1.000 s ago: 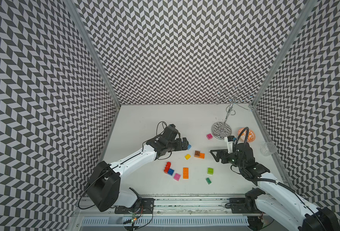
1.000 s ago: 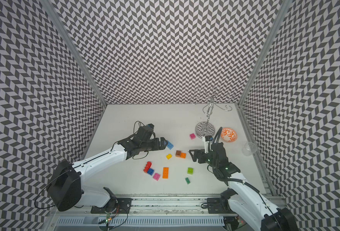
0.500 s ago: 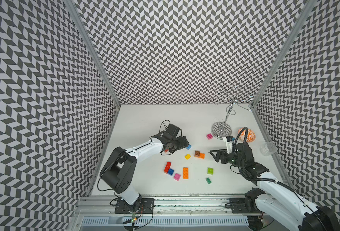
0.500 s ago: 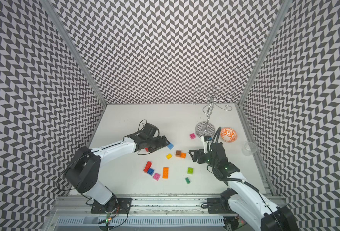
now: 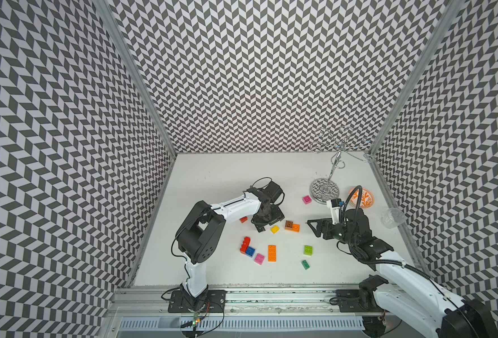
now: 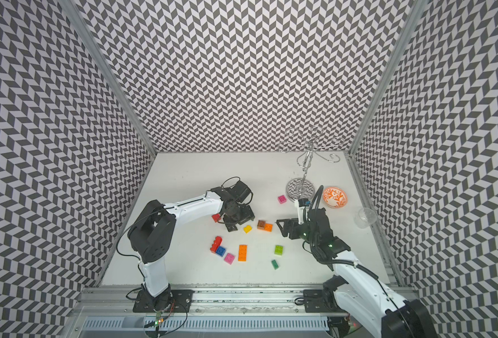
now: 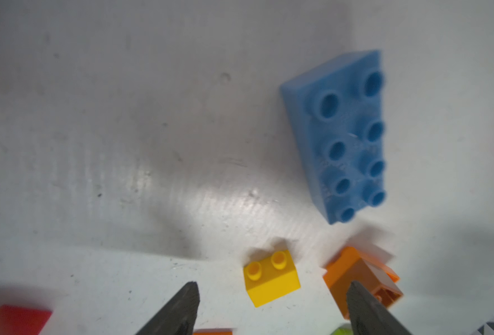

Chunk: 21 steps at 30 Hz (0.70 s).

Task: Assemble the letter p with lego
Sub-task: Pick up the lego brick from the center of the board.

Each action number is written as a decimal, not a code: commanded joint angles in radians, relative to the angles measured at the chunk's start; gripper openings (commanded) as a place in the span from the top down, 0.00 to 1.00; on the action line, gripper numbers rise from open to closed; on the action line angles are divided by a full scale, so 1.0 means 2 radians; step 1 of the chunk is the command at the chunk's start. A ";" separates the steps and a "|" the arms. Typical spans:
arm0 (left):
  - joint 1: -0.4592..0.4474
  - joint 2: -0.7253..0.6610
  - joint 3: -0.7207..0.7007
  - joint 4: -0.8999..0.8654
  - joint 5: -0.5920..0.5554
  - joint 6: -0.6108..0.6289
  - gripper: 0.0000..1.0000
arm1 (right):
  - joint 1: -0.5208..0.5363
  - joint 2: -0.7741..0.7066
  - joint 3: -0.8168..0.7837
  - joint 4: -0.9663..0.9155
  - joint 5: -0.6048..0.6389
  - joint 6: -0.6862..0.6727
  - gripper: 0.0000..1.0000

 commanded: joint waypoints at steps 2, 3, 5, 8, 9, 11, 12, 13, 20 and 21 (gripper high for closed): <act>-0.005 0.029 0.037 -0.050 -0.016 -0.028 0.23 | 0.004 -0.013 -0.004 0.022 -0.004 0.002 0.21; -0.007 0.035 0.043 -0.052 -0.016 -0.029 0.24 | 0.004 -0.014 -0.004 0.021 -0.005 0.002 0.21; -0.009 0.046 0.051 -0.058 -0.015 -0.033 0.27 | 0.004 -0.017 -0.004 0.020 -0.006 0.002 0.21; -0.016 0.052 0.049 -0.061 -0.014 -0.043 0.31 | 0.004 -0.023 -0.006 0.018 -0.005 0.003 0.21; -0.019 0.053 0.049 -0.063 -0.014 -0.047 0.32 | 0.004 -0.025 -0.008 0.019 -0.004 0.004 0.21; -0.024 0.057 0.045 -0.067 -0.011 -0.055 0.33 | 0.004 -0.030 -0.011 0.020 -0.004 0.006 0.21; -0.027 0.059 0.042 -0.065 -0.008 -0.059 0.33 | 0.004 -0.031 -0.014 0.021 -0.005 0.006 0.21; -0.029 0.060 0.040 -0.067 -0.007 -0.063 0.34 | 0.004 -0.033 -0.017 0.023 -0.004 0.007 0.21; -0.033 0.072 0.055 -0.069 -0.007 -0.071 0.48 | 0.004 -0.041 -0.025 0.023 -0.002 0.008 0.21; -0.032 0.075 0.058 -0.070 -0.007 -0.071 0.52 | 0.004 -0.043 -0.026 0.023 0.000 0.009 0.21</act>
